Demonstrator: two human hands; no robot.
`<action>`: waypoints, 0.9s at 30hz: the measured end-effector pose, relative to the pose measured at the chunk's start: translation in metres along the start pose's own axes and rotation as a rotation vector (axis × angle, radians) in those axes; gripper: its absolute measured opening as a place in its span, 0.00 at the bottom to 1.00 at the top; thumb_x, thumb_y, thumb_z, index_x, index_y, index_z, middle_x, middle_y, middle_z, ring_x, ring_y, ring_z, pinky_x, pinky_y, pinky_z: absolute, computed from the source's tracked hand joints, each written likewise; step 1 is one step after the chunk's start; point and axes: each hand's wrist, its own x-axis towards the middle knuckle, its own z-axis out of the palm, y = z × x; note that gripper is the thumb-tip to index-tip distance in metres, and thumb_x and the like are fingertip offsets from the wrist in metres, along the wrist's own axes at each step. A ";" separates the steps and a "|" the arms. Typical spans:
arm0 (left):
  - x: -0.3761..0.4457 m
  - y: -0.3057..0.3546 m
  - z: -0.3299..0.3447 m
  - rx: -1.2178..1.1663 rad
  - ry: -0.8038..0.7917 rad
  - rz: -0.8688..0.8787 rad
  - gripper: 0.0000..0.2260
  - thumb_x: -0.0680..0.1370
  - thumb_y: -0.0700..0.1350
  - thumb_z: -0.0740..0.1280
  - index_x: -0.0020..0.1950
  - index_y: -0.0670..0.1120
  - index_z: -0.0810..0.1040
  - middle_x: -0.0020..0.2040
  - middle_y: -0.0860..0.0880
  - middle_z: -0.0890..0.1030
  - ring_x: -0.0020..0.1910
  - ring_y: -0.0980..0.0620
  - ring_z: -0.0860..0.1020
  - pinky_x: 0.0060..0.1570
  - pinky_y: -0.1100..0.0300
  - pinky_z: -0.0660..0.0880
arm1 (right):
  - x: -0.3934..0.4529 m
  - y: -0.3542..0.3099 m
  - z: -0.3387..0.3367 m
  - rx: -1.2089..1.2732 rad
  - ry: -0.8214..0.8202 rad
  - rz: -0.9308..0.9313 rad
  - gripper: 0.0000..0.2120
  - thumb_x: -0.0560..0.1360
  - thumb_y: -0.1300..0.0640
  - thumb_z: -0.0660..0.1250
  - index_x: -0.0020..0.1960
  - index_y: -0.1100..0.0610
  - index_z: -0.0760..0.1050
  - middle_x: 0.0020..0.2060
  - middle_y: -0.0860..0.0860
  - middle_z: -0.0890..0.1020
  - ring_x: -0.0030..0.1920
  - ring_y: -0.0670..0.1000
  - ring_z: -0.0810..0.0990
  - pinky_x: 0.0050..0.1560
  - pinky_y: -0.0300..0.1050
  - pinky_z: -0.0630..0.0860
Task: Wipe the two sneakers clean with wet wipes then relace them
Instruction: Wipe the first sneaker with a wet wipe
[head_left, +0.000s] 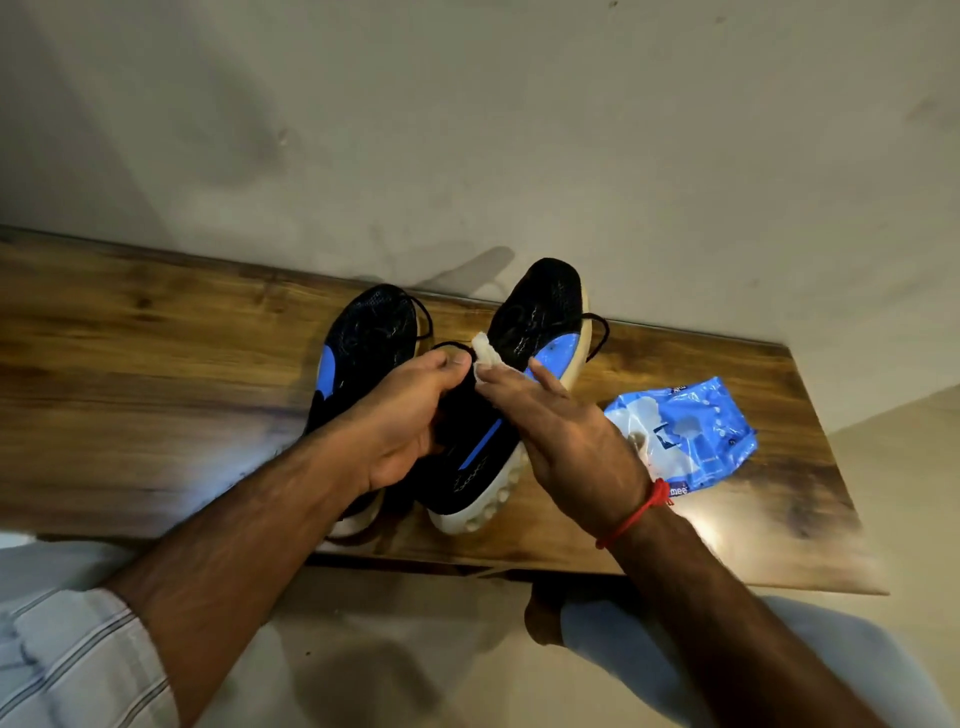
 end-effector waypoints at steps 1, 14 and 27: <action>-0.002 0.001 0.001 -0.002 -0.019 -0.007 0.13 0.86 0.47 0.58 0.66 0.46 0.78 0.60 0.44 0.84 0.61 0.45 0.82 0.61 0.47 0.77 | 0.002 0.008 -0.001 -0.054 0.020 0.003 0.28 0.70 0.79 0.66 0.68 0.64 0.74 0.67 0.58 0.77 0.69 0.55 0.74 0.74 0.60 0.64; 0.004 -0.011 -0.001 0.206 -0.019 0.025 0.13 0.86 0.50 0.59 0.60 0.43 0.77 0.60 0.41 0.83 0.60 0.45 0.82 0.65 0.46 0.75 | -0.003 -0.001 -0.001 0.097 0.021 0.149 0.18 0.76 0.71 0.63 0.65 0.62 0.78 0.61 0.55 0.82 0.65 0.51 0.78 0.75 0.54 0.62; 0.022 -0.030 0.017 1.130 0.283 0.399 0.11 0.80 0.59 0.68 0.44 0.53 0.79 0.40 0.51 0.82 0.39 0.54 0.81 0.41 0.52 0.82 | -0.026 0.041 -0.006 0.281 -0.158 0.582 0.10 0.79 0.60 0.67 0.56 0.52 0.84 0.49 0.47 0.86 0.51 0.44 0.82 0.52 0.34 0.75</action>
